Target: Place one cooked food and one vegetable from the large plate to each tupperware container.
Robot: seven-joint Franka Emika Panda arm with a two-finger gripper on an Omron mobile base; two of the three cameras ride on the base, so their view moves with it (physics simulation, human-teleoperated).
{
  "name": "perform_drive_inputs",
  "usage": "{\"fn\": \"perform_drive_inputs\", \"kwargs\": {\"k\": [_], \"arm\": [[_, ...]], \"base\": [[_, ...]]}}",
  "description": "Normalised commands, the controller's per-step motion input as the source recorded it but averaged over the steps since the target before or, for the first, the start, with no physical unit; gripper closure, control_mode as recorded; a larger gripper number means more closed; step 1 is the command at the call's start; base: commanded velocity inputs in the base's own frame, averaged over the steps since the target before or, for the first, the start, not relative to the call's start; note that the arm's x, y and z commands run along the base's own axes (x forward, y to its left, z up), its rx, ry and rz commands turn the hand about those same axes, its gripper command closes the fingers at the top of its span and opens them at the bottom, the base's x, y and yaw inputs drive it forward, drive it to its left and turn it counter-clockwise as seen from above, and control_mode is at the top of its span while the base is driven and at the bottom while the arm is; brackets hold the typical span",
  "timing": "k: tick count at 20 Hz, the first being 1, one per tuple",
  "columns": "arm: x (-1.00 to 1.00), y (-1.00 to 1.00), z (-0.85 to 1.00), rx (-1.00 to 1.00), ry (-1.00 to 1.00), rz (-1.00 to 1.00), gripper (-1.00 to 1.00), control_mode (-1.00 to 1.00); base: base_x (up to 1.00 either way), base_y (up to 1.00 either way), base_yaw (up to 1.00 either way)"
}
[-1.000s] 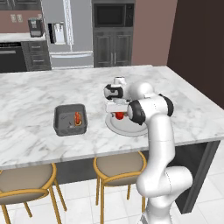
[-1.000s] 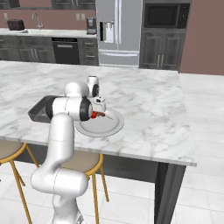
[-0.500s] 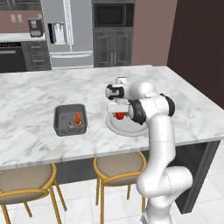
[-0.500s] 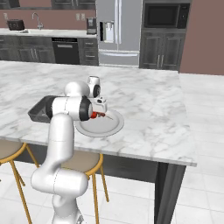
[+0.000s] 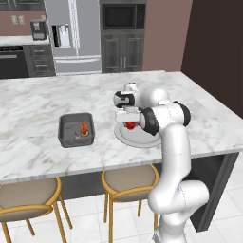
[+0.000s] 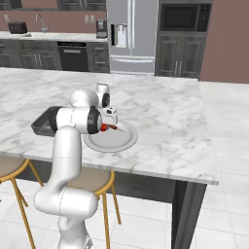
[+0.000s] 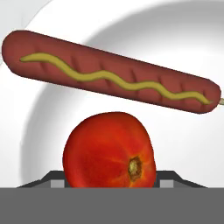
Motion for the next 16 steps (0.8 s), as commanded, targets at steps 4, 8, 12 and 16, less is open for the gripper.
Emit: {"fn": "perform_drive_inputs", "kwargs": {"k": [4,8,12,16], "arm": [[-0.88,0.00,0.71,-0.01,-0.15,0.00,1.00,-1.00],[-1.00,0.00,0.88,0.00,-0.24,0.00,1.00,-1.00],[-1.00,-0.01,0.78,0.05,-0.24,0.05,1.00,-1.00],[-1.00,0.00,0.72,0.07,-0.07,0.04,1.00,-1.00]], "base": [[0.00,0.00,0.00],[0.00,0.00,0.00],[0.00,0.00,0.00],[0.00,0.00,0.00]]}}
